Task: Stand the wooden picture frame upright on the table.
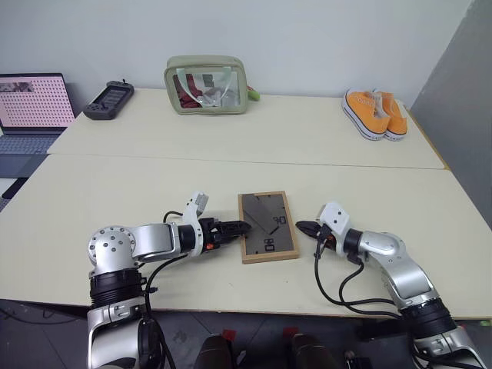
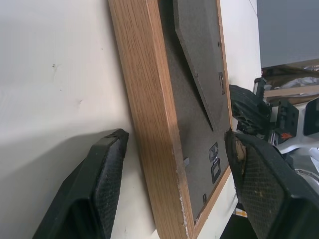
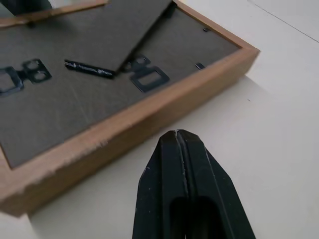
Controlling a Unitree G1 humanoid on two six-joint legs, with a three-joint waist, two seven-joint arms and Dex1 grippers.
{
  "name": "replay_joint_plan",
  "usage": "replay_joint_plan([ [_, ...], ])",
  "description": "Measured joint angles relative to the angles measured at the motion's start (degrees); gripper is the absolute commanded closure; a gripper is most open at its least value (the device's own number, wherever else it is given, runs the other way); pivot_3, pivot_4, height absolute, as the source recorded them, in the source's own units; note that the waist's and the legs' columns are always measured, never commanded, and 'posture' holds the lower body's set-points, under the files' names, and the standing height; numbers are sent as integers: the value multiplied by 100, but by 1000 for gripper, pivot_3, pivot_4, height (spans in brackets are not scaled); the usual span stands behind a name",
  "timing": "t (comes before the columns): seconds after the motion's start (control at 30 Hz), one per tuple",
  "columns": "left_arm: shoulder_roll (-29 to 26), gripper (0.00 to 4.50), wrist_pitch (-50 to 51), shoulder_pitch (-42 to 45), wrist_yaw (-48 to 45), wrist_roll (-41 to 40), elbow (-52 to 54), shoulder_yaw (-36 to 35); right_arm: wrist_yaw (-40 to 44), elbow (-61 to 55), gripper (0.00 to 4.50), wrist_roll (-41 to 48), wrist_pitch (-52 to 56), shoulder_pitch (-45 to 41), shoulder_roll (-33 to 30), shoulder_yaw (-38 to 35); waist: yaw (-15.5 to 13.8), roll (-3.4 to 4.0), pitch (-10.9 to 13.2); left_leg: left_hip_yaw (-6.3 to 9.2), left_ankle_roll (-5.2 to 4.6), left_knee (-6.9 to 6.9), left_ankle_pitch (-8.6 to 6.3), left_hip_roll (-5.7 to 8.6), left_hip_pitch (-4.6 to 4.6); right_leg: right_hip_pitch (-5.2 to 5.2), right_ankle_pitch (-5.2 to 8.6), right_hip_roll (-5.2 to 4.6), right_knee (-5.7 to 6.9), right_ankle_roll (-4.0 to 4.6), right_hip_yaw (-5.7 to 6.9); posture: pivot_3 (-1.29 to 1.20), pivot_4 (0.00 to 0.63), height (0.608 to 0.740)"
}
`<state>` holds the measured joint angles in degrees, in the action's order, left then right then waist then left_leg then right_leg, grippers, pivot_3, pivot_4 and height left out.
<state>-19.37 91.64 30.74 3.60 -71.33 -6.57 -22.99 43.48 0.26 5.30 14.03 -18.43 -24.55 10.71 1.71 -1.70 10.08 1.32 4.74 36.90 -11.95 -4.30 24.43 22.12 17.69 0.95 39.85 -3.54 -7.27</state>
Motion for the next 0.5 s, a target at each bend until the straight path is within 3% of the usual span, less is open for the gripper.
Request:
replay_joint_plan([
  [0.33, -192, 1171, 21, 62, 28, -331, -202, 142, -339, -158, 4500, -18, 322, -4, 288, 88, 14, 0, 0, 7, 0, -2, 0, 3, 0, -2, 1, -2, 0, 2, 6, 0, 150, 740],
  [0.5, -327, 1171, 60, 18, -68, -1111, -324, 445, -466, -159, 4500, -86, 396, -22, 467, 201, 15, -1, 1, 9, 0, -3, 0, 2, 7, 7, 2, -2, 1, 2, 8, 0, 150, 740],
])
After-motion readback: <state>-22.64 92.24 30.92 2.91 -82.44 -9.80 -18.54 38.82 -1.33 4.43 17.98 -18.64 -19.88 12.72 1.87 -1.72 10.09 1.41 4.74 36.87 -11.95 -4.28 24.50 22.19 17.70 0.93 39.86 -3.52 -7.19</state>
